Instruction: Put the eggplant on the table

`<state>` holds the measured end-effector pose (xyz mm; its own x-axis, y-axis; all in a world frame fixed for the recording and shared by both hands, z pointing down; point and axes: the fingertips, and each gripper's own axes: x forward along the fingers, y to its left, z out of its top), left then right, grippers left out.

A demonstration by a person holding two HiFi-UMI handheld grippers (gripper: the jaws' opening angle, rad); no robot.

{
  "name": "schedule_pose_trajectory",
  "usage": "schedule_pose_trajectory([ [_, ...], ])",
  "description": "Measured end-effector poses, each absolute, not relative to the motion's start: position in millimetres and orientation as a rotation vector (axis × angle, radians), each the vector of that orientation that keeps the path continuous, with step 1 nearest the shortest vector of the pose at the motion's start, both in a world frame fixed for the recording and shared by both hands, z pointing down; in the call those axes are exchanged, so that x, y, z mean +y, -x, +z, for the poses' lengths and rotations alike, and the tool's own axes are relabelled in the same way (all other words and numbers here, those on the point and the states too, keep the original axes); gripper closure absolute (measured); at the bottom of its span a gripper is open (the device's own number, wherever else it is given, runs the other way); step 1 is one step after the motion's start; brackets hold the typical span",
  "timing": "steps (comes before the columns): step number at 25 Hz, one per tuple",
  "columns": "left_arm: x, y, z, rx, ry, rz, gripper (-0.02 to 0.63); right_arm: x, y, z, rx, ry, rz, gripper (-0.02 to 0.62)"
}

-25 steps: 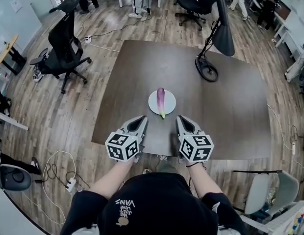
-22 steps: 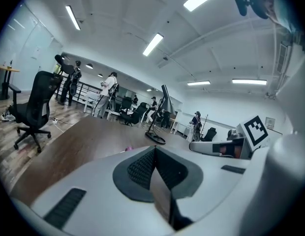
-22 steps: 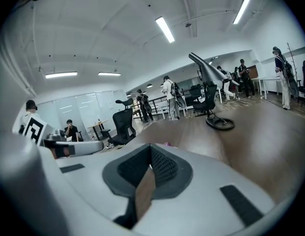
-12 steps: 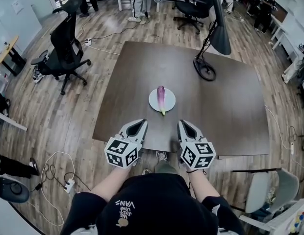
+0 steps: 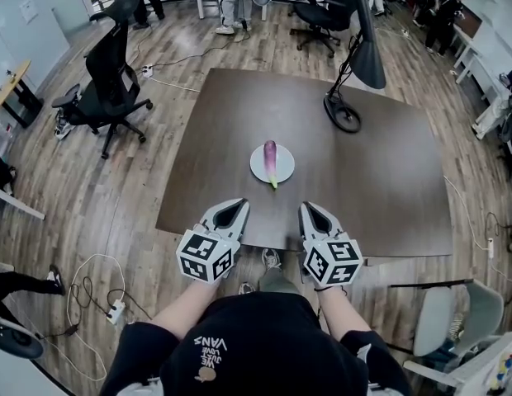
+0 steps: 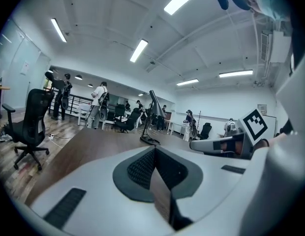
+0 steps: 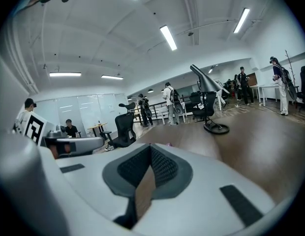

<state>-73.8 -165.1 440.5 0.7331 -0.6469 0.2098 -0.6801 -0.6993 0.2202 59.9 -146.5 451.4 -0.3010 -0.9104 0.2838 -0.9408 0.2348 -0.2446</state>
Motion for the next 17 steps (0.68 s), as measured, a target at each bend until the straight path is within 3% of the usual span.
schedule_pose_trajectory([
  [17, -159.0, 73.1, 443.3, -1.055, -2.669, 0.191, 0.595, -141.6, -58.8, 452.8, -2.400, -1.799, 0.547, 0.577],
])
